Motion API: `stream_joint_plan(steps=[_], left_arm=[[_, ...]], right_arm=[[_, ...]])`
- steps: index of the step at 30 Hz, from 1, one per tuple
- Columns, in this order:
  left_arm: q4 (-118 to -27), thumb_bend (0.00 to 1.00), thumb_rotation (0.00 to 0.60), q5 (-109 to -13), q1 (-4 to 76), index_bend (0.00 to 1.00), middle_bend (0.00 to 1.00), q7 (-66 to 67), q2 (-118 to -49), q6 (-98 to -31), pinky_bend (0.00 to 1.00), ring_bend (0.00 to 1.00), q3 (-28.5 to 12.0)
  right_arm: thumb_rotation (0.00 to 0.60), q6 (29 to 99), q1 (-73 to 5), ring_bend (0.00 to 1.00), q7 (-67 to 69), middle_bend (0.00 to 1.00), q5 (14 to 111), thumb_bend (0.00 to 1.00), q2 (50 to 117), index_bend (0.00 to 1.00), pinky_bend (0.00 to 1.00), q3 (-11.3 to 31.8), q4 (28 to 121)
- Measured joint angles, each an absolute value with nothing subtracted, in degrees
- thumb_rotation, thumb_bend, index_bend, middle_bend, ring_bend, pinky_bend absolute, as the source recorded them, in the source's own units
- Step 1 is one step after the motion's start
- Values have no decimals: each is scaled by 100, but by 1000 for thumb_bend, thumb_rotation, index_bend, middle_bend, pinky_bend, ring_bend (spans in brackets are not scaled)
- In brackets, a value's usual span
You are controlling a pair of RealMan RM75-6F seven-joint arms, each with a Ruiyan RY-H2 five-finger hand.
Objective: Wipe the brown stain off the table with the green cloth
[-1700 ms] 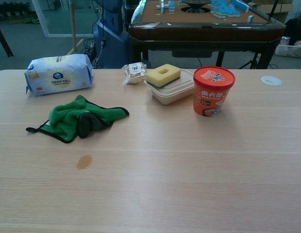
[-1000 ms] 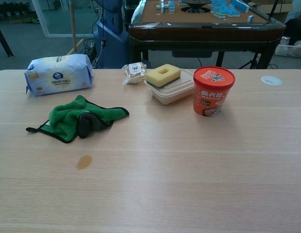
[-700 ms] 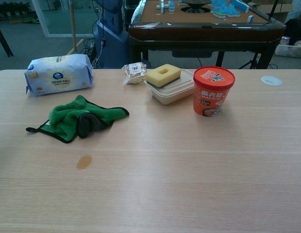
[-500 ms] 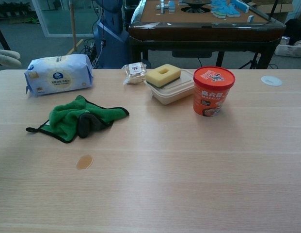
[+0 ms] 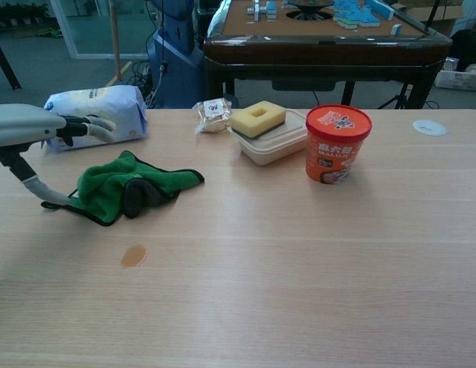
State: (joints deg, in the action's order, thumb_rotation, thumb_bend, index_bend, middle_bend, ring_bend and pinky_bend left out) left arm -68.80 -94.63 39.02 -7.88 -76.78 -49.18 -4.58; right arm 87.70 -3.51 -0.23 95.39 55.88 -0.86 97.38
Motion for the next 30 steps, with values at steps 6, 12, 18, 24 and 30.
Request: stream_joint_plan(steps=[6, 12, 18, 24, 30], left_arm=[[-6161, 71, 600, -9370, 4305, 134, 0, -822, -8173, -4519, 216, 69, -396], [-5553, 88, 600, -9397, 4550, 229, 0, -1050, -8594, -4468, 241, 69, -278], [-4897, 97, 600, -9430, 4702, 276, 5, -1388, -8966, -4478, 290, 83, -141], [-4288, 97, 600, -9427, 4801, 282, 18, -1778, -9295, -4481, 327, 97, 3], [-3817, 97, 600, -9420, 4827, 307, 48, -2143, -9547, -4486, 394, 137, 166]], right_arm=[[600, 8719, -350, 227, -20, 307, 9493, 372, 5586, 384, 260, -85, 9738], [600, 8672, -341, 227, -11, 307, 9430, 372, 5587, 384, 260, -85, 9738], [600, 8672, -321, 227, -20, 307, 9395, 373, 5577, 384, 260, -80, 9742], [600, 8640, -319, 227, -30, 307, 9355, 373, 5575, 385, 260, -70, 9749], [600, 8627, -311, 227, -67, 307, 9339, 372, 5558, 385, 260, -68, 9783]])
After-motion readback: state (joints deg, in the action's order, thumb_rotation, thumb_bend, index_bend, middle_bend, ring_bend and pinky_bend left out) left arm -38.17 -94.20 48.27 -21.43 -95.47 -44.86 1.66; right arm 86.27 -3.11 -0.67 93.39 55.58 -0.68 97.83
